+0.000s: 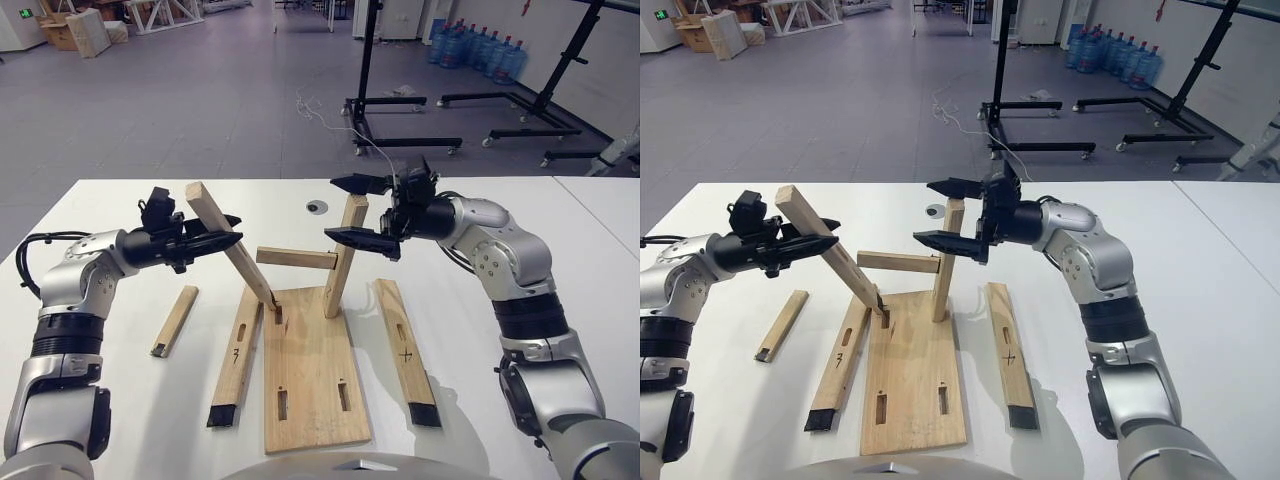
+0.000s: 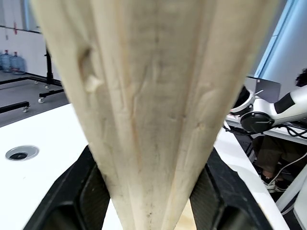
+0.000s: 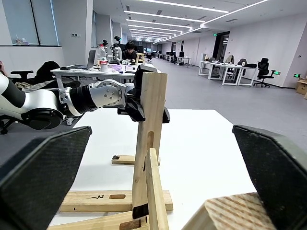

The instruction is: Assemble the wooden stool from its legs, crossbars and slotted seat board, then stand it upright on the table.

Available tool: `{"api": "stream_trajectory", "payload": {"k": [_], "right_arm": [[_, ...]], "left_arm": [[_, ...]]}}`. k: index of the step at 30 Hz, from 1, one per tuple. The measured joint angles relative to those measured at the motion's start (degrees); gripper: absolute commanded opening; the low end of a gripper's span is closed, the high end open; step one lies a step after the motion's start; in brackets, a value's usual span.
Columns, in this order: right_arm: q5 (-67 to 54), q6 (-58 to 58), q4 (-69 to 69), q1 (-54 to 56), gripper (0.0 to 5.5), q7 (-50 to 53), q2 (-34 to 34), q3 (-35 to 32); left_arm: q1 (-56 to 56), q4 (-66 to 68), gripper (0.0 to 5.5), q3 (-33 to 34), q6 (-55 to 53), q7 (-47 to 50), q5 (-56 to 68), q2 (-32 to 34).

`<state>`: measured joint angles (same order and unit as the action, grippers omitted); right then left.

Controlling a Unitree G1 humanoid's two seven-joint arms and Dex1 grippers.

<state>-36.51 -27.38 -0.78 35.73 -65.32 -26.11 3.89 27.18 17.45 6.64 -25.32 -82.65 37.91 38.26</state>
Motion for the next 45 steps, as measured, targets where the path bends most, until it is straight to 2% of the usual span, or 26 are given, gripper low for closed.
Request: {"api": "stream_trajectory", "payload": {"k": [39,45], "right_arm": [[1.74,0.18,-0.22,1.31,5.4,-0.71,0.4,1.18],[1.85,-0.04,1.23,1.37,5.4,-1.8,-0.08,2.26]], "left_arm": [[3.53,1.86,2.01,-3.8,-1.64,-0.65,-3.95,-1.89],[3.11,-1.77,2.01,-5.0,-0.69,-0.32,-4.73,-1.86]]}}
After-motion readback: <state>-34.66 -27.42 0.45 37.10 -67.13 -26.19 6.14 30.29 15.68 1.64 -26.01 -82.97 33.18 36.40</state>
